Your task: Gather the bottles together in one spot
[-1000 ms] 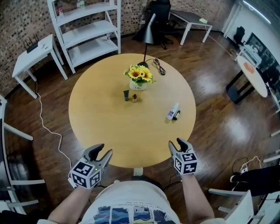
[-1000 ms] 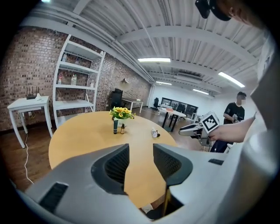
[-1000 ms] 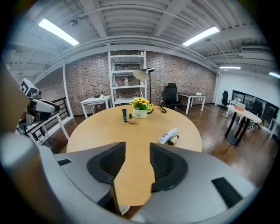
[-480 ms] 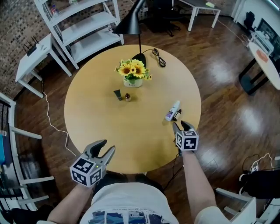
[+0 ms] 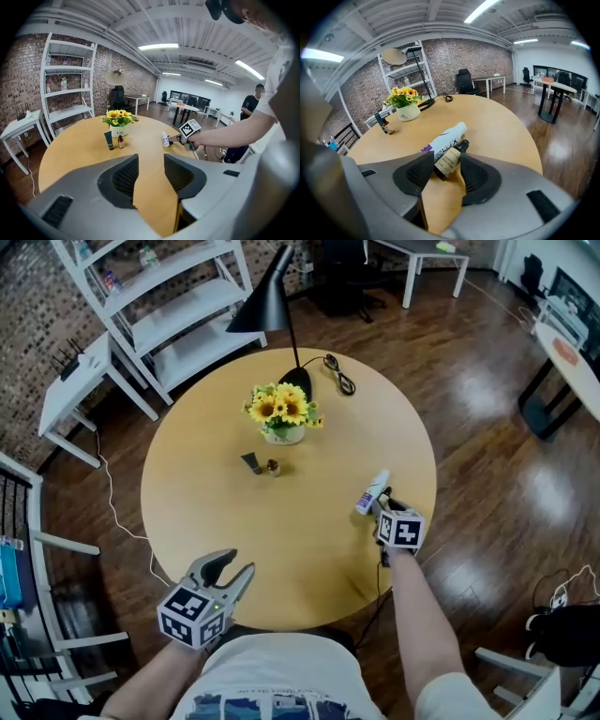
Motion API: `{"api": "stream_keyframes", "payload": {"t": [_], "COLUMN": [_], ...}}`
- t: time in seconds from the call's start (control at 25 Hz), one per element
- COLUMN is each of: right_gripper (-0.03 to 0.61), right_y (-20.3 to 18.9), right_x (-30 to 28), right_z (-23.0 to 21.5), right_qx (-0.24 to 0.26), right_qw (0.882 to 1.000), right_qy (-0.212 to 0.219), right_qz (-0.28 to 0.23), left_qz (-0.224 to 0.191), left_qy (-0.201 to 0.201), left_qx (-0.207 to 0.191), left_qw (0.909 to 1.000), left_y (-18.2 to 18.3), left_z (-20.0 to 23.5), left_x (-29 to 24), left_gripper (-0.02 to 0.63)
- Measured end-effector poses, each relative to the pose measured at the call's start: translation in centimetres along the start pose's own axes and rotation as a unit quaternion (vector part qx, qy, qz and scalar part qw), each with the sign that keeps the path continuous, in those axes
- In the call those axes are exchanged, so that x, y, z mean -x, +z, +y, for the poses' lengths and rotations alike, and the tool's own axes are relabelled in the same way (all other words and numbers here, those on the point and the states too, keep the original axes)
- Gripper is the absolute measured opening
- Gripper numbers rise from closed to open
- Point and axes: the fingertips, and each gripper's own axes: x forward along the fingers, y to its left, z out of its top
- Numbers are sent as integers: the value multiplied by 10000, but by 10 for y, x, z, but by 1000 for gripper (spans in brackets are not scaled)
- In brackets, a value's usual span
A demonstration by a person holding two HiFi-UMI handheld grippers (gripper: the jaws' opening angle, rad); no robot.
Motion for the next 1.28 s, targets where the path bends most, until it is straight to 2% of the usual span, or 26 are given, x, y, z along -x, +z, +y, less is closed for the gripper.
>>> {"api": "stream_keyframes", "payload": {"t": [0.24,0.44,0.56,0.76,0.88,1.04,1.16,1.28], "right_gripper": [203,201,171,161,161,161,161,161], "right_y": [-9,-13,-13,-22,-20,-17,-21,-10], "right_x": [7,0,-1,25,54,91,105,134], "right_z": [-5,-13,-16,-18,-7,15,16,44], "right_qx": [-157,381,642,416,175,253,248,447], "right_qw": [9998,9986,9971,9991,9994,9960,9947,9858], "right_qy": [44,-29,-42,-79,174,537,661,1203], "right_qz": [99,357,404,103,-254,-666,-749,-1084], "left_qz": [11,82,57,19,-34,-45,-60,-114], "left_qy": [-11,-44,-60,-116,-462,-1104,-1365,-1851], "left_qx": [14,9,-12,-53,-28,48,-126,-307], "left_qw": [10000,10000,10000,9999,9989,9939,9905,9822], "left_y": [3,-1,1,4,13,29,43,60], "left_z": [5,5,2,2,-7,-30,-50,-78], "left_x": [0,-2,-4,-6,-15,-39,-58,-69], "left_gripper": [147,147,147,147,147,147,147,147]}}
